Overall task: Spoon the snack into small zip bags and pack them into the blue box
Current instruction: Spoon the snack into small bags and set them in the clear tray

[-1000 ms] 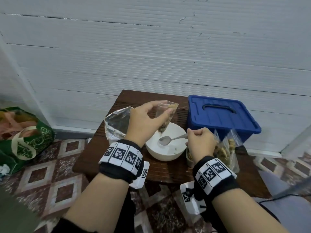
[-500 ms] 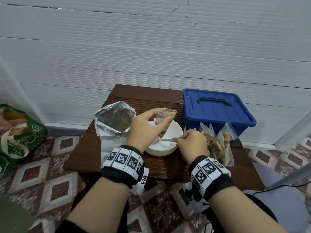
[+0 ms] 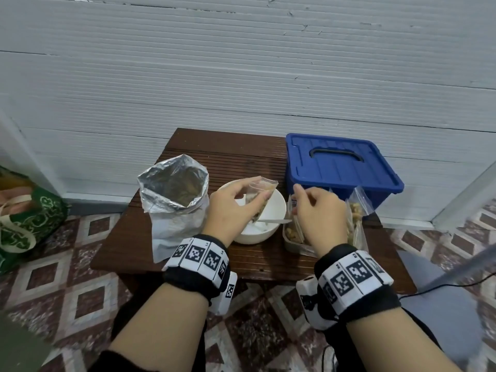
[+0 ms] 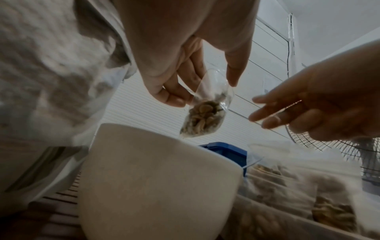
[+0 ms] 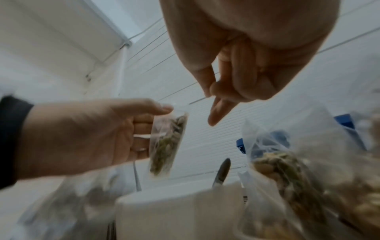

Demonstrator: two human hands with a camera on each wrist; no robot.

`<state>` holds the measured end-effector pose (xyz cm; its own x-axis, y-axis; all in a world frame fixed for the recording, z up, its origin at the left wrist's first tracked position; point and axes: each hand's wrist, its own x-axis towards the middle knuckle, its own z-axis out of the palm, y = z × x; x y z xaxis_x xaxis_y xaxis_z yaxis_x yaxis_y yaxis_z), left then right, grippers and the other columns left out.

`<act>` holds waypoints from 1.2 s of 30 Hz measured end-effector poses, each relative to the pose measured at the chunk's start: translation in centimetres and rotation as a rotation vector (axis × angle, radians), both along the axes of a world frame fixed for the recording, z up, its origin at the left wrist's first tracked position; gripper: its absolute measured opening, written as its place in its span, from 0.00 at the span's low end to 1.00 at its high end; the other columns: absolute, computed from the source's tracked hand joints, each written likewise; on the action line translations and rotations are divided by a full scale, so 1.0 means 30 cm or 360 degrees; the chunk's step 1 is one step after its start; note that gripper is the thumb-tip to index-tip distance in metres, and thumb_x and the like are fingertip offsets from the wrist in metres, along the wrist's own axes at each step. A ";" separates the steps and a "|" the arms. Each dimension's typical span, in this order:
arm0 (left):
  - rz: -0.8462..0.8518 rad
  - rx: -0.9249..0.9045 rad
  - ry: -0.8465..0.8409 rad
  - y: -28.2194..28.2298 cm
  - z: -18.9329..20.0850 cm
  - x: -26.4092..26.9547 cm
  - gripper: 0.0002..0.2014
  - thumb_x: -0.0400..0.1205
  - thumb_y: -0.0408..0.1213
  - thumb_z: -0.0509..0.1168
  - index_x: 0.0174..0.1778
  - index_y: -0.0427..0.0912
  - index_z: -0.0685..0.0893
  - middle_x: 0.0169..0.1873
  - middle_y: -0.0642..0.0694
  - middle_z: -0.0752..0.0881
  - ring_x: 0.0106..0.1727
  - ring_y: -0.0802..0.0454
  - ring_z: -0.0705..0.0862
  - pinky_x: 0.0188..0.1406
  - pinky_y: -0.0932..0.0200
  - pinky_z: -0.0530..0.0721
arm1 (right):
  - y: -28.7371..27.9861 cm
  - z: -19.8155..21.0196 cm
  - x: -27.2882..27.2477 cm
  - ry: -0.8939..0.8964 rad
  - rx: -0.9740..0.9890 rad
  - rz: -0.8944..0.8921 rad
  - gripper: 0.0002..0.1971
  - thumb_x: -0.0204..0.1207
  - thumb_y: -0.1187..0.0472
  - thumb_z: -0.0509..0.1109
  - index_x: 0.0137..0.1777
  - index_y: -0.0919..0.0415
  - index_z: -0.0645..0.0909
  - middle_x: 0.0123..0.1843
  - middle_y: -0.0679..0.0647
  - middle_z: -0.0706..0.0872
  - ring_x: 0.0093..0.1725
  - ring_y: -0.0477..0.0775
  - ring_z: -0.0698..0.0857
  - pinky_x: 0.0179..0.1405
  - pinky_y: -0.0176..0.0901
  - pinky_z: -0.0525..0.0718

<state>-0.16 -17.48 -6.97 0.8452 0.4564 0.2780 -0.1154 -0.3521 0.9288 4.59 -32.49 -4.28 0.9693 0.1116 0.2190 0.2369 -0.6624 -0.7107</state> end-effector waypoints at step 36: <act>-0.0555 0.0094 0.0003 -0.181 0.042 0.126 0.18 0.73 0.40 0.78 0.59 0.46 0.87 0.46 0.57 0.89 0.48 0.70 0.84 0.52 0.73 0.79 | -0.207 0.187 0.091 -0.0013 -0.0118 0.0340 0.09 0.72 0.53 0.77 0.43 0.58 0.88 0.36 0.45 0.87 0.38 0.39 0.85 0.34 0.22 0.75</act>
<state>3.63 -22.90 -5.71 0.9480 0.1233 0.2935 -0.2363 -0.3451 0.9083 7.31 -38.69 1.32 0.9201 0.3302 0.2105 0.3830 -0.6468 -0.6596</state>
